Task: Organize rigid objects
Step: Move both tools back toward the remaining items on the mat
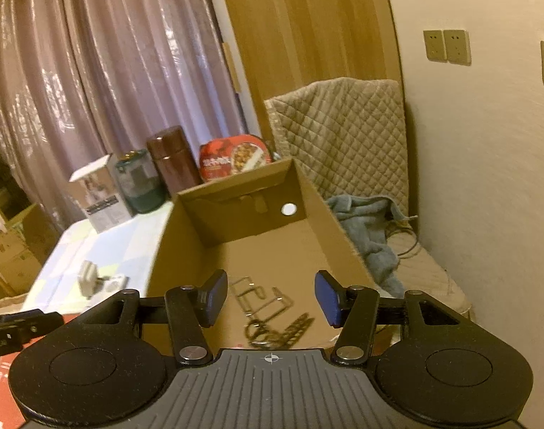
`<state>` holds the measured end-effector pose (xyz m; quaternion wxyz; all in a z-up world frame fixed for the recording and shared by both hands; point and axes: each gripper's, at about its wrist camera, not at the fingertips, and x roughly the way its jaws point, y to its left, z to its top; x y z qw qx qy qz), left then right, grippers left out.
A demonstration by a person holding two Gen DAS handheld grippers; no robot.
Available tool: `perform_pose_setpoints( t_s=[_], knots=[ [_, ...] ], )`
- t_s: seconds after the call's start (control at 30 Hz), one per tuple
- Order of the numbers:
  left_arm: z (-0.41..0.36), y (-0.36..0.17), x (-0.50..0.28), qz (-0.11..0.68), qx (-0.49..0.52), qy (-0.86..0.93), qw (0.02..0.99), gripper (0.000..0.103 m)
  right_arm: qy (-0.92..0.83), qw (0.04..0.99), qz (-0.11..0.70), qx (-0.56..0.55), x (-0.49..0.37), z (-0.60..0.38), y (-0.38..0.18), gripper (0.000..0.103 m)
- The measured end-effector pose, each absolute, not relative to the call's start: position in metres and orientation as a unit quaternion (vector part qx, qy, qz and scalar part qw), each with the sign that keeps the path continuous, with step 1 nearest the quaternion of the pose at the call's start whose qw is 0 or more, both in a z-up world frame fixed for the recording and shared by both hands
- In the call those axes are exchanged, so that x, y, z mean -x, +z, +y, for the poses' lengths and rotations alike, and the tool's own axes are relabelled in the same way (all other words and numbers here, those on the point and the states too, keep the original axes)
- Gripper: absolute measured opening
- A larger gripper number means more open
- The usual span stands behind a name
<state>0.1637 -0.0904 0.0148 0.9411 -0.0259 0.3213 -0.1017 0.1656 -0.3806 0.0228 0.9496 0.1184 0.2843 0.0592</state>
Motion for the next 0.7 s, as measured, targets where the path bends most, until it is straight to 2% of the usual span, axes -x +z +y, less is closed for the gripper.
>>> perform_pose_setpoints(
  t_s=[0.17, 0.43, 0.7],
  knots=[
    [-0.071, 0.020, -0.142, 0.314, 0.014, -0.094, 0.945, 0.051, 0.083, 0.949, 0.279, -0.122, -0.147, -0.357, 0.034, 0.052],
    [-0.013, 0.016, -0.109, 0.318, 0.016, -0.048, 0.947, 0.056, 0.129, 0.946, 0.276, -0.112, -0.123, -0.306, 0.043, 0.053],
    [0.041, 0.008, -0.085, 0.328, 0.026, -0.007, 0.944, 0.063, 0.168, 0.939, 0.286, -0.089, -0.116, -0.258, 0.038, 0.066]
  ],
)
